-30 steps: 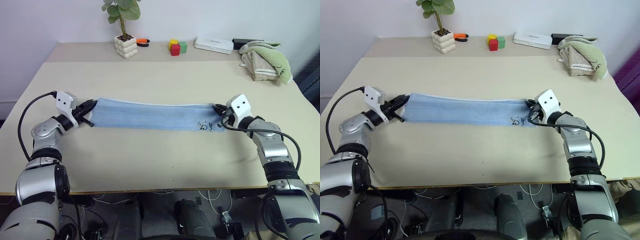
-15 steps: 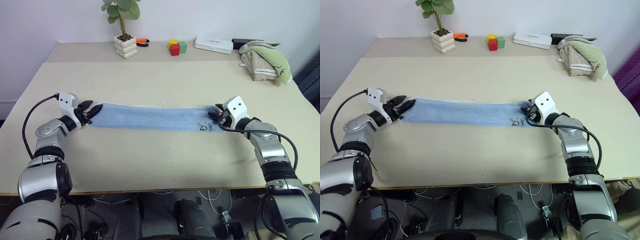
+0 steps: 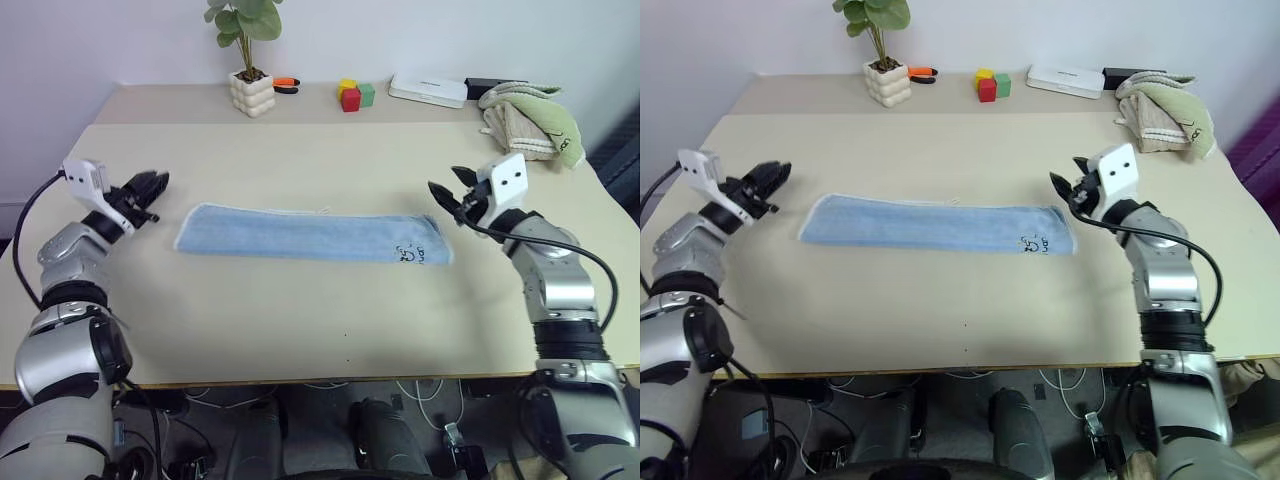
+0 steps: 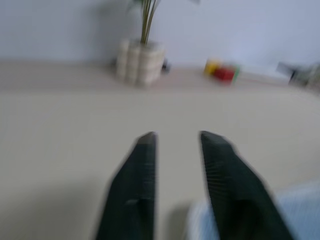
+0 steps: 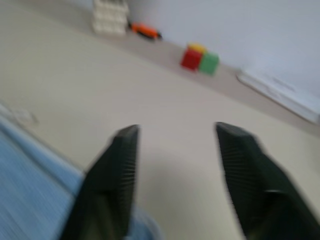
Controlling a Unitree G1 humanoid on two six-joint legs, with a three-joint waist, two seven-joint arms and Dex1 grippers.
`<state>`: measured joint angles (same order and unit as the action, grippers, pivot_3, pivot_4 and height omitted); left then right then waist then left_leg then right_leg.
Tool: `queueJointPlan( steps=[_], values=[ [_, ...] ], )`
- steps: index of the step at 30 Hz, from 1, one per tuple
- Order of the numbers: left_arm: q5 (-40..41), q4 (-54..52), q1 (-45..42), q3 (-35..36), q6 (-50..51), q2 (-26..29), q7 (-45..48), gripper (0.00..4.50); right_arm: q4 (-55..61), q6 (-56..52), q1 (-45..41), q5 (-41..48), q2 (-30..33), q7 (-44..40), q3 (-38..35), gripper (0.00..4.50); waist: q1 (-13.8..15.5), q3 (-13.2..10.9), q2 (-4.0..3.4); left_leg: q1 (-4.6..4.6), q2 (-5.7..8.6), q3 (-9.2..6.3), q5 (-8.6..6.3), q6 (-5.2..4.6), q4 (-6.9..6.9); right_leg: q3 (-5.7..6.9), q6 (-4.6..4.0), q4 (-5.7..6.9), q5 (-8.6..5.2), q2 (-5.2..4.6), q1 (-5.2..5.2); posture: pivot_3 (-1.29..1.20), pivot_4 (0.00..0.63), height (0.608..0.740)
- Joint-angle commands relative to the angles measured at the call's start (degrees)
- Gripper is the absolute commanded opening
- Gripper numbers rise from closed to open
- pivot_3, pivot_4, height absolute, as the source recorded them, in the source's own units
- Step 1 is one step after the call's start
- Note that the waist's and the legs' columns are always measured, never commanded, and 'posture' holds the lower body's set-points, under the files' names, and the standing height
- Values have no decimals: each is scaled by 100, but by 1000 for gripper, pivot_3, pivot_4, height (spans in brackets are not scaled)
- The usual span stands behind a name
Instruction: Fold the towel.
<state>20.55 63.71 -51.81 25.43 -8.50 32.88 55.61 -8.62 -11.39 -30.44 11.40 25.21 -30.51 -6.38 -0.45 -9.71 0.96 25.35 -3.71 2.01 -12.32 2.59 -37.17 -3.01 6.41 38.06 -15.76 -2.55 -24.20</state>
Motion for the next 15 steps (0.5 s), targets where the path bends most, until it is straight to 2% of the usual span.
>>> queueJointPlan(
  steps=[1,4,6,9,12,15],
  values=[
    [238,-1012,-39,-166,277,-646,-306,0,151,-157,-275,-145,-646,745,203,213,-4,0,0,0,1,0,0,0,-1,0,0,0,0,-1,1,0,150,740],
    [320,-1502,56,-291,473,-1198,-558,0,-78,-219,-419,-277,-1245,1260,346,100,-28,0,0,2,2,0,0,0,0,-1,1,-1,0,-1,-1,0,150,740],
    [327,-1492,25,-351,508,-1588,-802,0,-297,-261,-443,-341,-1738,1595,495,100,-39,0,0,1,1,-1,0,0,3,-1,0,-1,0,1,-3,0,150,740],
    [224,-1419,20,-463,341,-1995,-1165,0,-600,-154,-356,-654,-2083,1696,887,100,-54,1,0,-1,1,-3,0,0,5,-1,0,-1,0,3,-3,0,150,740],
    [166,-1211,59,-502,280,-2163,-1423,0,-993,-197,-403,-781,-2213,1854,960,100,-55,1,0,1,1,-3,0,0,5,-2,0,-2,0,2,-5,0,150,740],
    [13,-807,335,-562,72,-2075,-1423,0,-1301,-212,-366,-990,-2147,2141,959,100,-54,1,-1,0,2,-2,0,0,4,-2,0,-2,0,1,-3,0,150,740]
  ],
)
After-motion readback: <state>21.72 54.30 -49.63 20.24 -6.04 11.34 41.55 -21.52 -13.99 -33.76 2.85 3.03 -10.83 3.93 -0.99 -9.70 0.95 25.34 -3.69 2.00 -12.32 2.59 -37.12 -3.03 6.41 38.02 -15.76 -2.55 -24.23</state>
